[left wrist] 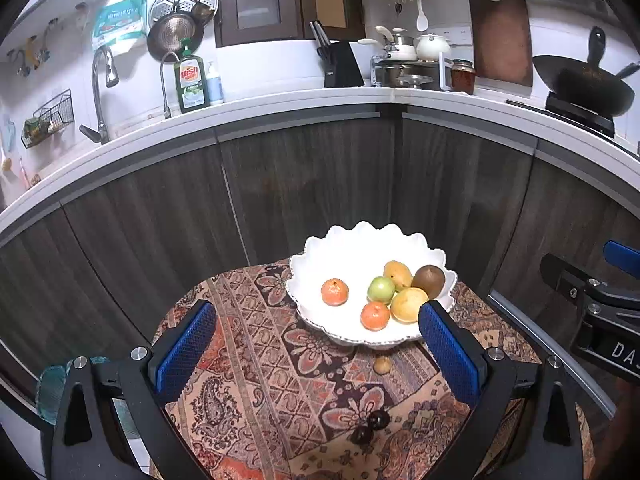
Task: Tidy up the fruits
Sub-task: 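Lift both tools from the bowl and move toward the dark plums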
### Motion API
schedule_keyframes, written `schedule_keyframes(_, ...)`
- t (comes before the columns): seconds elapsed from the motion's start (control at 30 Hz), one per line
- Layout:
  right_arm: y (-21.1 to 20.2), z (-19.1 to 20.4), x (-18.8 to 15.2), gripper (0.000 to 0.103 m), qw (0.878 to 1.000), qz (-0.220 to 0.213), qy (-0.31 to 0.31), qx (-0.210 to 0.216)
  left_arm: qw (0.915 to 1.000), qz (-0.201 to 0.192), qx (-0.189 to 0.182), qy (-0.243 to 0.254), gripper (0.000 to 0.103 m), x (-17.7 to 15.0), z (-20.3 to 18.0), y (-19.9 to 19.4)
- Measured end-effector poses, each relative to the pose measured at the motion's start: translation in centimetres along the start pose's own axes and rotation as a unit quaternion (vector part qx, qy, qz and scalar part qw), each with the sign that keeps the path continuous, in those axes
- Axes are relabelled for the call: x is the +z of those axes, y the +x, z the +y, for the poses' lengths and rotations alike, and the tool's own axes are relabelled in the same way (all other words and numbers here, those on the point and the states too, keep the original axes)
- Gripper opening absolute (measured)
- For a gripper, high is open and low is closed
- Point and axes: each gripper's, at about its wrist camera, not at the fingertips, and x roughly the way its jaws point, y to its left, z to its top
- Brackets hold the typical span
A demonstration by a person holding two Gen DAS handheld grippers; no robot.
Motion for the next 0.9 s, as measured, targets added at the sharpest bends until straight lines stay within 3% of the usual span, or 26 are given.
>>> schedule_keyframes(0.4, 1.6, -1.2, -4.5, 0.097, 1.000, 0.029, -0.003, -0.009, 0.9999, 0.008, -0.008, 0.010, 0.103, -3.8, -1.1, 0.5)
schedule_keyframes(0.9, 5.4, -2.9, -10.6, 0.097, 0.998, 0.062, 0.000, -0.030, 0.9978, 0.048, -0.029, 0.036, 0.096, -9.8, -3.3, 4.5)
